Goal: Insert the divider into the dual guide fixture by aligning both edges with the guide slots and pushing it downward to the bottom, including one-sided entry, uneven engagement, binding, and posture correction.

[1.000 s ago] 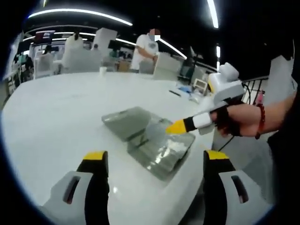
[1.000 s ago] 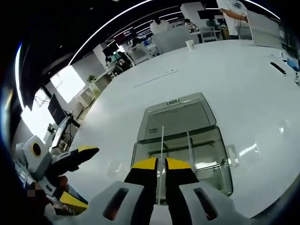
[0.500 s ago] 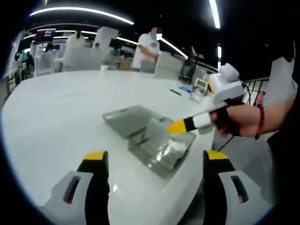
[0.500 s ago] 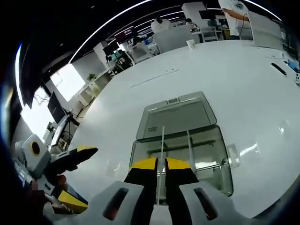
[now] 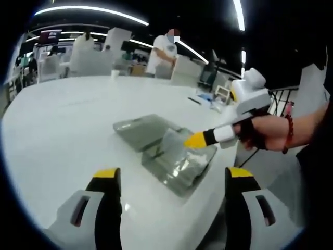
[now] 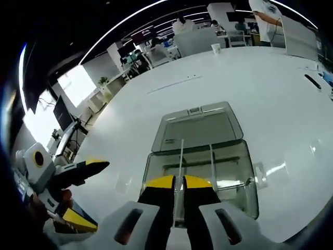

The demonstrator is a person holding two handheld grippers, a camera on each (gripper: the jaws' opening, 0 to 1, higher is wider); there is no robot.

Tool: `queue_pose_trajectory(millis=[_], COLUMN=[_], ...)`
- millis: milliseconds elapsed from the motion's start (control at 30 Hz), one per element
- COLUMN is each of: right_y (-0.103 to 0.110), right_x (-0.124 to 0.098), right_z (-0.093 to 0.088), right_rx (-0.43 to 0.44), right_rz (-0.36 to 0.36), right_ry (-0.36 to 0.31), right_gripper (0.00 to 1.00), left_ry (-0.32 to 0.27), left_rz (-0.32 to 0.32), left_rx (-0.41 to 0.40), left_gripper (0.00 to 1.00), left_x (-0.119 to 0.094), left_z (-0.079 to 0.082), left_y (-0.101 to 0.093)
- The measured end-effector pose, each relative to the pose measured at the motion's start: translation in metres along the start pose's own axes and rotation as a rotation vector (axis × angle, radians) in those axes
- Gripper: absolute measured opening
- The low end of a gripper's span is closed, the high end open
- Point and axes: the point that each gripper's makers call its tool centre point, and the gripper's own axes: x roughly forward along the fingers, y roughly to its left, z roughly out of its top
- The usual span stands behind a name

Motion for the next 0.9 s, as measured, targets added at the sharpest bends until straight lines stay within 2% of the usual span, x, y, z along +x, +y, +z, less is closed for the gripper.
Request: queue_pose_trajectory(millis=[100, 433, 900], right_y=[0.001, 0.012, 0.010], right_x=[0.000, 0.008, 0.015], right_z=[0.000, -0.005, -0.012], right_rx=[-0.002, -0.116, -0.133], right_rz=[-0.001, 0.007, 0.015], right_ry=[0.000, 0.027, 0.056], right_gripper=[0.01, 0.01, 0.02], left_ry=[0.004, 0.002, 0.006], left_rz=[-0.003, -0.006, -0.003], left_rx=[0.002, -0.004, -0.009], left_gripper=[0.80, 0.80, 0.80], left_x=[0.002, 0.005, 0.004], left_z=[0.000, 0.002, -0.001], left_y=[0.000, 0.002, 0.001])
